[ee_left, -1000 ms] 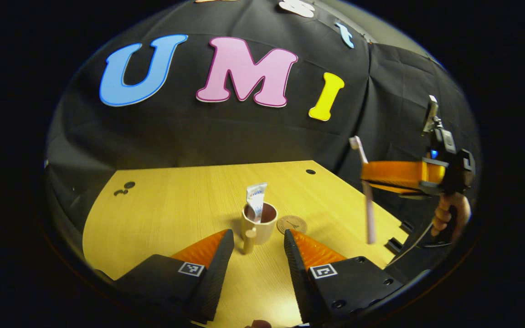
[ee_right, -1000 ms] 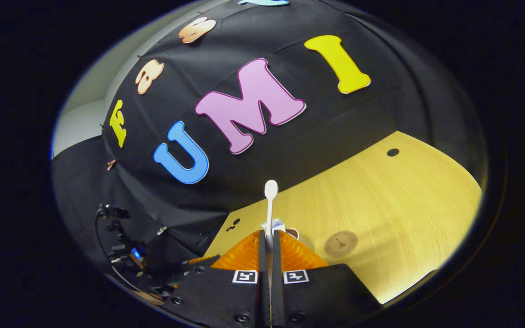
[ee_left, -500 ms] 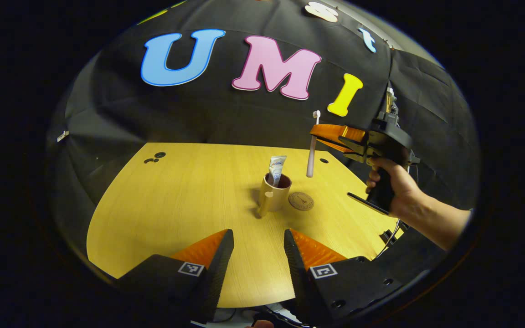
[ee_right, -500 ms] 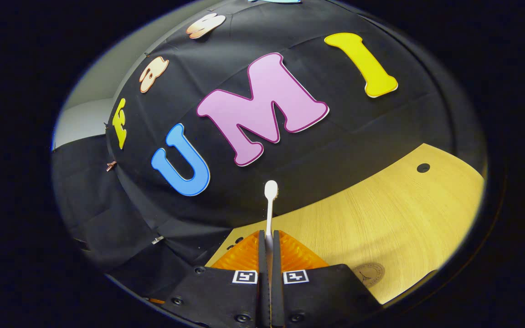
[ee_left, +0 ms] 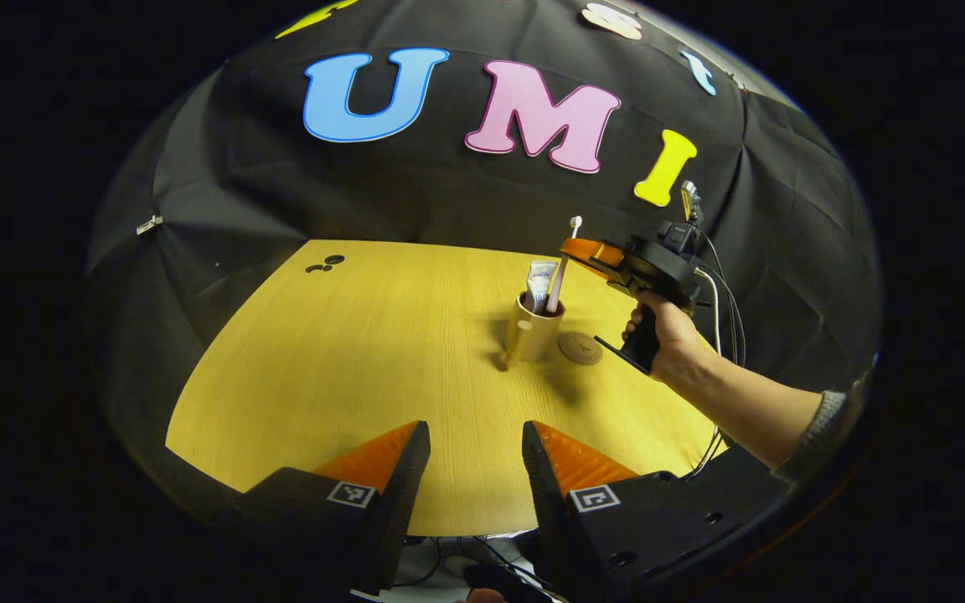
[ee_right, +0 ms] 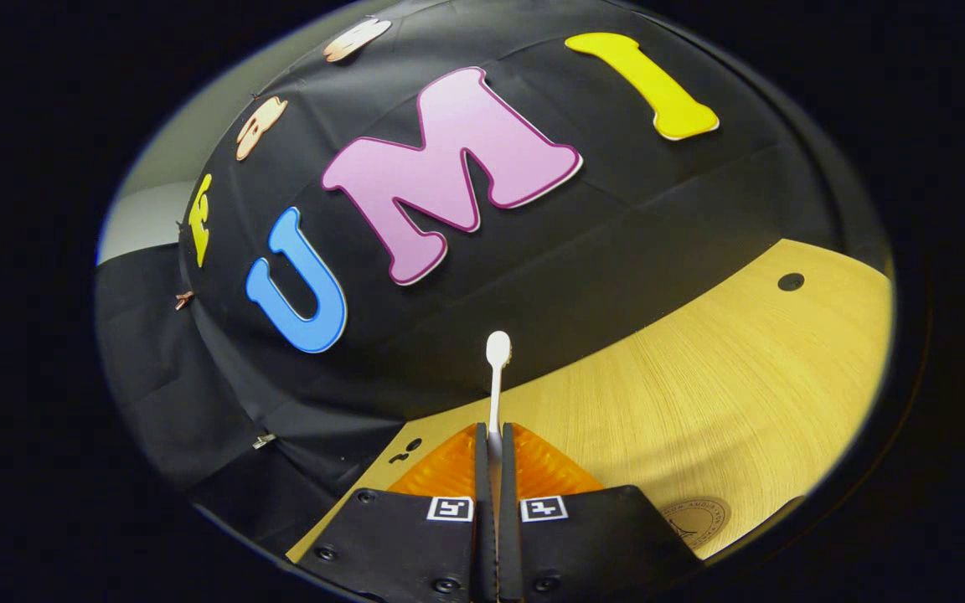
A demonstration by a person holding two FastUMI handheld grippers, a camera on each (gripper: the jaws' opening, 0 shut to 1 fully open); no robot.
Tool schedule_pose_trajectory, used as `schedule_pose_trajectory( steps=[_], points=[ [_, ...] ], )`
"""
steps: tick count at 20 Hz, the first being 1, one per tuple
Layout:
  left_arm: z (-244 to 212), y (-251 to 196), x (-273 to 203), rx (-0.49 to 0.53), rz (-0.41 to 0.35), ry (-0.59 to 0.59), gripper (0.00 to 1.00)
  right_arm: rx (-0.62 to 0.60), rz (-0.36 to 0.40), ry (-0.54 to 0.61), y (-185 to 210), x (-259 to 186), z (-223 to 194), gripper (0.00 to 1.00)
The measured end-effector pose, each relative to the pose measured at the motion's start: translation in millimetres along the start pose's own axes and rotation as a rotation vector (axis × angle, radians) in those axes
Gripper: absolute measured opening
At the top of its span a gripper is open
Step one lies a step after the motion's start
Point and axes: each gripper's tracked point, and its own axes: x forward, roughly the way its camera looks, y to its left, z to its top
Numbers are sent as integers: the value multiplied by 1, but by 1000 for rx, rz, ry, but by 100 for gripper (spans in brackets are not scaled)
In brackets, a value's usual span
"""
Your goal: Put the toothbrush and toothpaste on the desktop into the cup, then pick up the cup and place it on the coaster on the desktop.
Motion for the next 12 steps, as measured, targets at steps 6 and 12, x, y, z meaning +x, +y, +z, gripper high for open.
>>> schedule_pose_trajectory(
  steps=[6, 12],
  points=[
    [-17, -5, 8, -5, 22, 47, 69, -43, -13, -3, -18, 5, -18, 6],
    [-19, -6, 15, -16, 44, 43, 69, -127, -6, 12, -17, 0, -28, 6]
  ],
)
